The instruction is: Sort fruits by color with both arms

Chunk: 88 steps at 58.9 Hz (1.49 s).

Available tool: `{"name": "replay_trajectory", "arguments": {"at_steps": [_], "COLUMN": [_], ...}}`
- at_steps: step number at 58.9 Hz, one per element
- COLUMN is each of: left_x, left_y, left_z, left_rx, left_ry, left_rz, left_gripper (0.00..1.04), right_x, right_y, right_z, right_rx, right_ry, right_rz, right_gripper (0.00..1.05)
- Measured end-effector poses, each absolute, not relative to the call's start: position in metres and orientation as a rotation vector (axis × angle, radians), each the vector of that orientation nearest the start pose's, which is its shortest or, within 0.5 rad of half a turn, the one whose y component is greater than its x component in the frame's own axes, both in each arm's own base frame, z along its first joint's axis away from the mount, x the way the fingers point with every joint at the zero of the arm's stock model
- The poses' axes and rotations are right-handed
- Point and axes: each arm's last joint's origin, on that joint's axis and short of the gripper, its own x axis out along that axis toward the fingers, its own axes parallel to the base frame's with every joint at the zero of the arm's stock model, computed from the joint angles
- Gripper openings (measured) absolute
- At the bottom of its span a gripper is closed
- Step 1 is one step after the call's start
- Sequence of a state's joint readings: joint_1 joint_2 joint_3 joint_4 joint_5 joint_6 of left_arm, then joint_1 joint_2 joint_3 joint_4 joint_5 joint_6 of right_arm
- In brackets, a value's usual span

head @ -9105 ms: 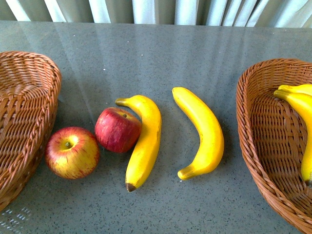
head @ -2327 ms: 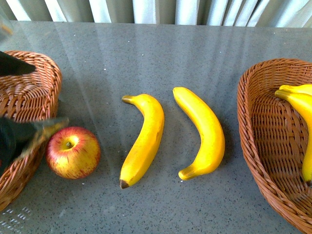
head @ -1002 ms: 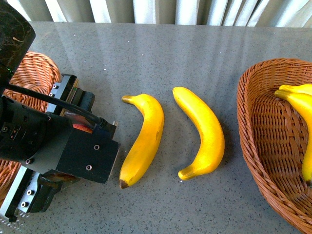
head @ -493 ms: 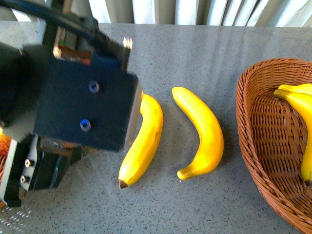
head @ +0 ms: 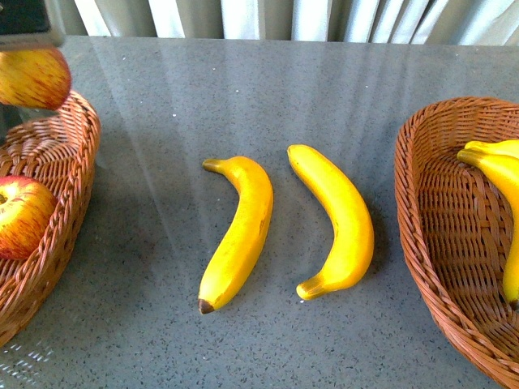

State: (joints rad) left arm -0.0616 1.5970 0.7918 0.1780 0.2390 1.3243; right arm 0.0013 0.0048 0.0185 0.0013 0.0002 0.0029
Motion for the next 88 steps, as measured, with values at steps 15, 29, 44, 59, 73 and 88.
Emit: {"name": "replay_trajectory", "arguments": {"at_steps": [15, 29, 44, 59, 73, 88], "left_x": [0.306, 0.297, 0.263, 0.208, 0.181, 0.160], "left_y": [-0.012, 0.011, 0.037, 0.028, 0.016, 0.002], "left_z": [0.173, 0.205, 0.214, 0.208, 0.190, 0.181], "left_rx": [0.985, 0.512, -0.105, -0.029, -0.014, -0.008], "left_ry": [0.322, 0.321, 0.296, -0.004, 0.009, 0.007], "left_rz": [-0.592, -0.378, -0.281, 0.007, 0.003, 0.010], "left_gripper": [0.96, 0.96, 0.96, 0.60, 0.19, 0.01], "right_x": [0.097, 0.097, 0.097, 0.097, 0.097, 0.097], "right_y": [0.000, 0.000, 0.000, 0.000, 0.000, 0.000], "right_z": [0.169, 0.169, 0.169, 0.169, 0.170, 0.169], "right_rx": [0.003, 0.003, 0.003, 0.003, 0.003, 0.003], "right_ry": [-0.015, -0.015, -0.015, -0.015, -0.015, -0.015], "right_rz": [0.001, 0.001, 0.002, 0.001, 0.001, 0.002], "right_gripper": [0.96, 0.96, 0.96, 0.96, 0.96, 0.96]}}
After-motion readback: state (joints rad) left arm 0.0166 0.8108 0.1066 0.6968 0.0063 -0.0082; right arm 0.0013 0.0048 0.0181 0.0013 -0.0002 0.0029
